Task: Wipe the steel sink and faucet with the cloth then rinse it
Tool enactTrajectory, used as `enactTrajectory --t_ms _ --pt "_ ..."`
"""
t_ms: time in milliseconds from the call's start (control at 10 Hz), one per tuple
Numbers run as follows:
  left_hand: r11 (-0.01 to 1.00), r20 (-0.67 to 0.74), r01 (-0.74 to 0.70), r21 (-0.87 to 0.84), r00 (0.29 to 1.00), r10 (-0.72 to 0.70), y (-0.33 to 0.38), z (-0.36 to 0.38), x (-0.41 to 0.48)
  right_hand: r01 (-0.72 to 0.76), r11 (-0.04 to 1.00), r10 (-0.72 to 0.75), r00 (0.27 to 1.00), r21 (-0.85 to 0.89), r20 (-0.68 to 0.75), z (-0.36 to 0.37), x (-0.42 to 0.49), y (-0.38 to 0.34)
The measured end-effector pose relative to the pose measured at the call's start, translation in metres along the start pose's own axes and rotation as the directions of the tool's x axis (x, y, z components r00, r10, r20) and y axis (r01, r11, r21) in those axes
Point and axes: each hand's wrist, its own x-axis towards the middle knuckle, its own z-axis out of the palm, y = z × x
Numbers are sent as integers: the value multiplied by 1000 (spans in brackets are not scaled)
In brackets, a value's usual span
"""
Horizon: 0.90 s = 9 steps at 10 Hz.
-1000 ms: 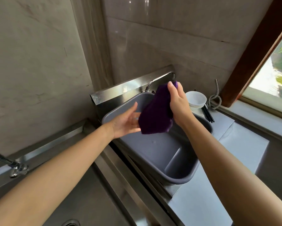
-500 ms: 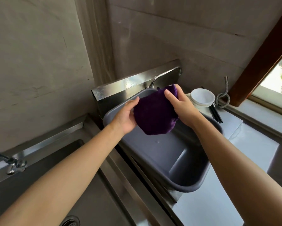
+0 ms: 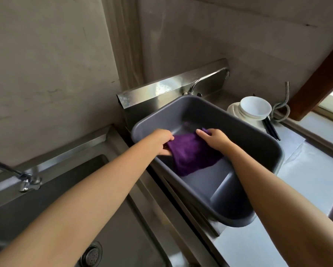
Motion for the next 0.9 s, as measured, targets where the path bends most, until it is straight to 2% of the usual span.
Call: enactTrajectory --t_ms 100,200,300,400,500,700,800,900 --pt "971 -35 64 228 998 -58 2 6 2 -88 987 110 979 -134 173 15 15 5" --pt "865 -50 48 500 998 -26 5 7 6 -77 995 84 987 -57 136 29 29 -1" --pt "677 -80 -22 736 990 119 11 2 9 -5 994 4 1000 -113 -7 39 35 -7" --pt "562 -70 -34 826 984 163 12 1 12 122 926 -147 988 -357 -42 55 25 -6" --pt "448 -42 -30 893 988 148 11 5 6 238 787 -170 970 -569 171 77 3 -2" --pt "267 121 -135 954 990 67 3 0 2 303 603 -47 937 -738 347 74 -13 6" --pt "248 192 -196 949 981 40 11 -5 -10 325 523 -35 932 -788 361 55 -22 4" --pt "229 234 -249 941 968 91 23 -2 -38 322 642 -16 913 -695 409 30 -29 -3"
